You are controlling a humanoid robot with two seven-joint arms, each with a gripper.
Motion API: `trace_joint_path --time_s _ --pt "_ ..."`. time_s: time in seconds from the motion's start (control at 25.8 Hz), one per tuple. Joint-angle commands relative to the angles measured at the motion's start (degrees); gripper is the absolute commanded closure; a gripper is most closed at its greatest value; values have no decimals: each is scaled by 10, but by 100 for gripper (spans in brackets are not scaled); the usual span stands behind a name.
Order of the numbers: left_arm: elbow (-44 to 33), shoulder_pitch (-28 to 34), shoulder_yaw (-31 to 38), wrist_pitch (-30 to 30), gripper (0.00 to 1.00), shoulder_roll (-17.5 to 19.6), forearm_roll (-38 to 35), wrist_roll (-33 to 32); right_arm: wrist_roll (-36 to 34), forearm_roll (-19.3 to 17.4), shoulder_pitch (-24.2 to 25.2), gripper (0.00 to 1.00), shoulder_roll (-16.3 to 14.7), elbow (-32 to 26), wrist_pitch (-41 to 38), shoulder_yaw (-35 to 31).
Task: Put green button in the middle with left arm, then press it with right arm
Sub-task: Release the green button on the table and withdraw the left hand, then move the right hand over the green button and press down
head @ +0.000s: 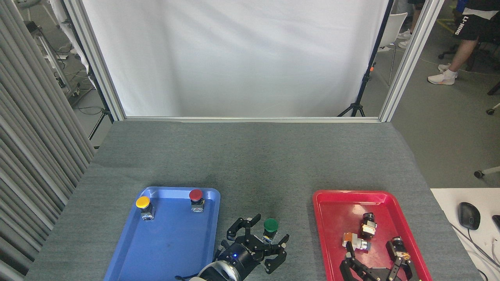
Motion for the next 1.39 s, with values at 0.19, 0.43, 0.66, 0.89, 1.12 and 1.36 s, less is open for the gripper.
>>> trace_joint_path --time_s 0.19,0.43,0.66,0.89,1.12,1.36 --pt "-209 159 92 168 0 116 18 6 -1 3 -41 25 7 45 -2 51" --pt "-281 250 279 159 0 116 73 8 1 8 -67 66 20 69 2 97" --pt "-280 263 289 159 0 121 74 8 1 28 -104 95 31 111 36 142" --pt "-281 264 289 159 0 118 74 8 0 48 -141 100 46 183 95 200" --pt "-280 263 289 159 0 118 74 8 -4 49 -167 100 66 247 121 227" --pt "-279 263 289 159 0 118 74 8 -5 53 -180 100 77 266 126 232"
